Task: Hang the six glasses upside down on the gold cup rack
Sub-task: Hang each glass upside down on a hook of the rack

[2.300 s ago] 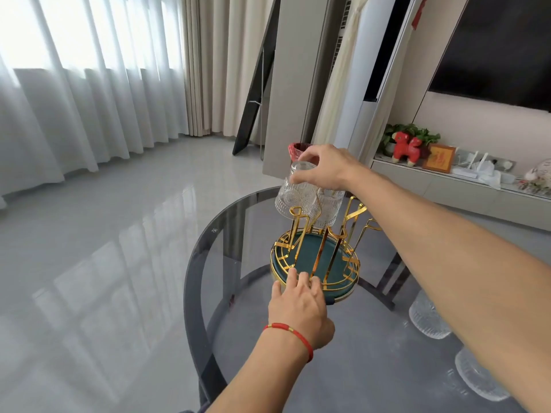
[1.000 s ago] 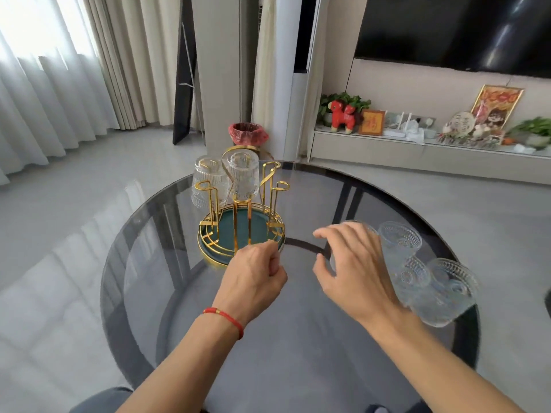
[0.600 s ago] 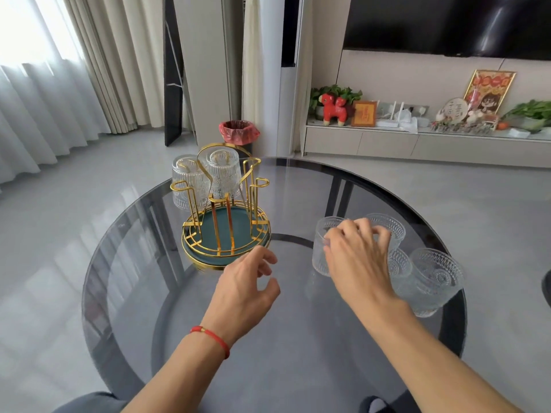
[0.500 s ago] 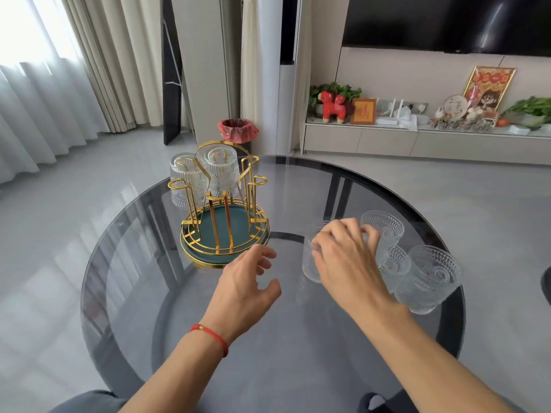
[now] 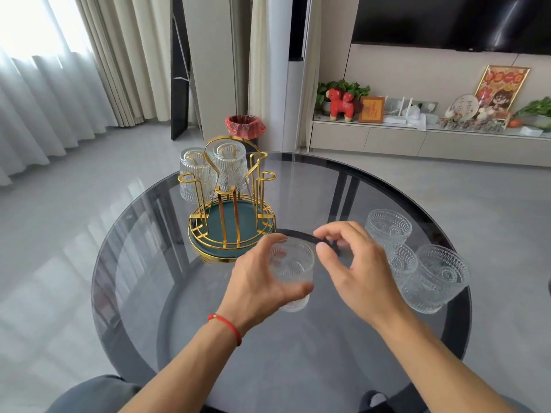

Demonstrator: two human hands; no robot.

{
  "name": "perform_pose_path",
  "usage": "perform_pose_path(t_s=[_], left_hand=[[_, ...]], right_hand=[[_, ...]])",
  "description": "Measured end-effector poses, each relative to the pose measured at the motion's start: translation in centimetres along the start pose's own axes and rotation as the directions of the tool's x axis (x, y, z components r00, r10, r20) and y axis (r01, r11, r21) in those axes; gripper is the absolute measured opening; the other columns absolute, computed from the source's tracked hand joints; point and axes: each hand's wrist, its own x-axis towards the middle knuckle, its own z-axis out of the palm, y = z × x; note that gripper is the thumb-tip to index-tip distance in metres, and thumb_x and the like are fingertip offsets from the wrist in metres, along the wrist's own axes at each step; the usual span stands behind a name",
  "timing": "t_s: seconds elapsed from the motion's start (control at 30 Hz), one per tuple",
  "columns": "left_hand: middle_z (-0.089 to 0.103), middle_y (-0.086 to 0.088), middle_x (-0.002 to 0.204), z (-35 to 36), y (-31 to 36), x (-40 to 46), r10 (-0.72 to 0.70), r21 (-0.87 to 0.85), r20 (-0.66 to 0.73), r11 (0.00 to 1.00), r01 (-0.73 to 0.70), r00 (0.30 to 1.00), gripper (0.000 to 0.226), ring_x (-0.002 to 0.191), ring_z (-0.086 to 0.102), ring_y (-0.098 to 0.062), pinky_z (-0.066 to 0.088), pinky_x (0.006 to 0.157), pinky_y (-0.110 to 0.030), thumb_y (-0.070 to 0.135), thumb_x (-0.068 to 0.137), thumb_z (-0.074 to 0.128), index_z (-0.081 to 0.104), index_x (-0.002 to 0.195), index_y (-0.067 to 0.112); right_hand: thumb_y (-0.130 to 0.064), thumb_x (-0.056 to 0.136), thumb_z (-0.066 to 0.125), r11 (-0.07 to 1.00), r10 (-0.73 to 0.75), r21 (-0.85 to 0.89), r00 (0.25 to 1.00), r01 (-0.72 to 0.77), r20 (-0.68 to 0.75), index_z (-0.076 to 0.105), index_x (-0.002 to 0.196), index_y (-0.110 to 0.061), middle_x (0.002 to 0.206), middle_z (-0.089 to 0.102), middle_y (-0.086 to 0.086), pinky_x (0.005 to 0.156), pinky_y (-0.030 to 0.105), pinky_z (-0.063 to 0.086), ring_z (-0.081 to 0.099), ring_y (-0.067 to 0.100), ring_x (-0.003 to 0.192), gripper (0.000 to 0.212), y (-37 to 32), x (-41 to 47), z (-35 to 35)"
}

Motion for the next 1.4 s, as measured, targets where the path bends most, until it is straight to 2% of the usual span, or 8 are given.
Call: perform_pose_path(t_s=[0.1,0.2,0.37,0.57,0.77,0.93,1.13,1.4], left_hand=[[0.07,0.014,0.112,-0.8,0.4,0.3,-0.218,-0.321,-0.051,0.928,0.191,0.975,0.086,0.101,0.067,0.003,0.056,0.088,-0.02,0.062,0.052,0.092,0.057,0.123,0.03],[0.072,-0.005,0.121,-1.3,0.8,0.4,-0.358,-0.591,0.018,0.749,0.299,0.933,0.089,0.111,0.071,-0.023,0.059,0.097,-0.056,0.057,0.05,0.09,0.056,0.123,0.021],[0.069,-0.011,0.124,-2.3,1.2,0.6,-0.363,-0.605,0.102,0.716,0.347,0.926,0.087,0.112,0.071,-0.028,0.059,0.098,-0.057,0.055,0.053,0.088,0.056,0.127,0.022],[0.073,-0.006,0.112,-5.2,-1.1,2.0,-0.159,-0.005,0.227,0.986,0.164,0.961,0.067,0.102,0.068,-0.017,0.057,0.089,-0.034,0.069,0.093,0.047,0.067,0.123,0.013],[0.072,-0.011,0.116,-4.9,-4.0,2.6,-0.051,0.48,0.201,0.876,-0.053,0.978,0.057,0.112,0.062,-0.026,0.047,0.102,-0.043,0.039,0.111,0.032,0.072,0.086,0.007],[0.06,-0.004,0.147,-4.6,-4.5,2.8,-0.075,0.556,0.25,0.827,-0.08,0.965,0.042,0.139,0.05,-0.023,0.041,0.117,-0.044,0.044,0.108,0.041,0.075,0.122,0.022],[0.067,-0.002,0.136,-4.7,-3.9,3.0,-0.102,0.578,0.223,0.815,-0.047,0.969,0.04,0.131,0.058,-0.024,0.048,0.113,-0.045,0.043,0.107,0.044,0.076,0.118,0.022],[0.068,-0.001,0.127,-4.3,-3.5,3.2,-0.117,0.63,0.195,0.776,-0.032,0.974,0.041,0.124,0.06,-0.024,0.054,0.102,-0.042,0.044,0.105,0.043,0.074,0.116,0.019]], right_hand=[[-0.035,0.104,0.056,0.942,0.306,0.099,0.943,-0.32,0.127,0.063,0.125,-0.029,0.126,0.065,-0.005,0.086,0.011,0.045,0.064,0.007,0.112,0.022,-0.1,-0.4,1.0],[-0.061,0.104,0.043,0.748,0.515,0.234,0.766,-0.621,0.385,0.056,0.132,-0.045,0.131,0.064,-0.012,0.092,0.027,0.047,0.073,0.021,0.104,0.035,-0.5,-0.6,2.4],[-0.04,0.103,0.06,0.359,0.464,0.645,0.729,-0.675,0.504,0.06,0.14,-0.015,0.136,0.068,0.016,0.08,0.044,0.062,0.073,0.035,0.087,0.045,-0.8,0.1,3.2],[-0.041,0.089,0.079,0.638,0.512,0.55,0.83,-0.54,0.221,0.06,0.132,-0.032,0.122,0.075,0.012,0.091,0.045,0.06,0.077,0.026,0.102,0.047,0.3,0.5,3.4],[-0.054,0.066,0.084,0.771,0.451,0.513,0.893,-0.378,-0.019,0.061,0.122,-0.055,0.126,0.07,0.003,0.096,0.042,0.059,0.076,0.015,0.098,0.06,-0.2,2.9,2.6],[-0.04,0.078,0.083,0.774,0.442,0.561,0.885,-0.293,-0.148,0.054,0.136,-0.036,0.124,0.072,0.003,0.093,0.043,0.061,0.076,0.018,0.097,0.065,-0.1,8.3,1.6],[-0.046,0.071,0.085,0.871,0.371,0.414,0.908,-0.266,-0.197,0.06,0.128,-0.022,0.122,0.072,0.0,0.095,0.043,0.06,0.072,0.02,0.111,0.066,-0.9,17.8,1.9],[-0.057,0.062,0.085,0.991,0.11,0.069,0.99,-0.117,0.086,0.055,0.149,-0.019,0.15,0.058,0.002,0.111,0.051,0.049,0.053,0.02,0.139,0.099,-1.1,23.0,2.2]])
